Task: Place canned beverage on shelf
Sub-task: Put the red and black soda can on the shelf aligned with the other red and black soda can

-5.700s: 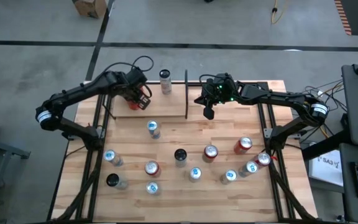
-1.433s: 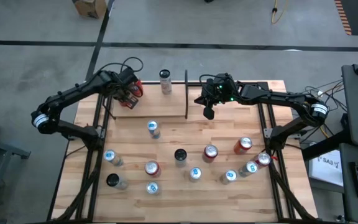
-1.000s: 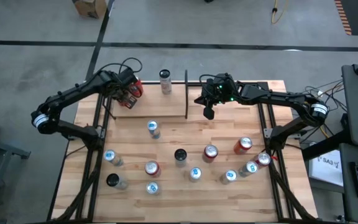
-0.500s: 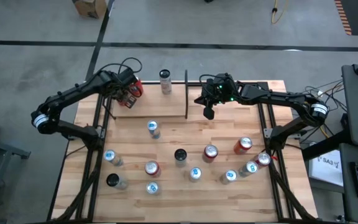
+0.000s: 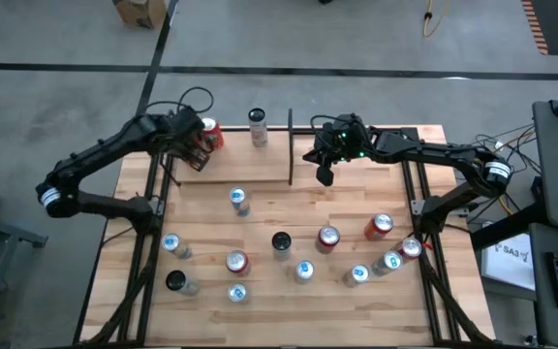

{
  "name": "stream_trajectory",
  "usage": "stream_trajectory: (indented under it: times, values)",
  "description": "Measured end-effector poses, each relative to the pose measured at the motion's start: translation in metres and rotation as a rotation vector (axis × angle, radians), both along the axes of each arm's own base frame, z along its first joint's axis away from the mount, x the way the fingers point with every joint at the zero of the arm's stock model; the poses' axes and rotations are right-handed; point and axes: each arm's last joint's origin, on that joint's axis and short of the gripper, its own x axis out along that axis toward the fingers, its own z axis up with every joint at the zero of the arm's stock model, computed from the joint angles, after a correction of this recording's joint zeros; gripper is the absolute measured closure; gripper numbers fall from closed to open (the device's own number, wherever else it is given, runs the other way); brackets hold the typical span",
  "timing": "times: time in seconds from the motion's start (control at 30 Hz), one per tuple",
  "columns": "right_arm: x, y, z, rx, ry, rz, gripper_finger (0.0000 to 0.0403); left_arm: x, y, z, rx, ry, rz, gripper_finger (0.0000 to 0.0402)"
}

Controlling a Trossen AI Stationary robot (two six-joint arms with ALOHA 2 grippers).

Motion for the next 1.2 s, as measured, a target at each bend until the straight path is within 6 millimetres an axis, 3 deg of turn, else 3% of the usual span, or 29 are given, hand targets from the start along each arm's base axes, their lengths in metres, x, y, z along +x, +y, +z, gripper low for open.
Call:
stream_trajectory:
  times: [0.23,0.57,0.87,1.2]
  values:
    - [0.009,0.012,0.011,0.124,-0.049,-0.035,0.0394,0.009,-0.039,0.021,0.169,-0.346,-0.287,0.0402]
    - [0.021,0.059,0.030,0.328,0.058,0.001,0.0394,0.023,-0.084,-0.001,0.314,-0.655,-0.695,0.0402]
    - [0.009,0.094,0.047,0.509,0.349,-0.150,0.0394,0.023,-0.093,-0.018,0.355,-0.775,-0.826,0.0402]
    - [-0.009,0.102,0.046,0.695,0.553,-0.381,0.0394,0.015,-0.094,-0.006,0.436,-0.784,-0.874,0.0402]
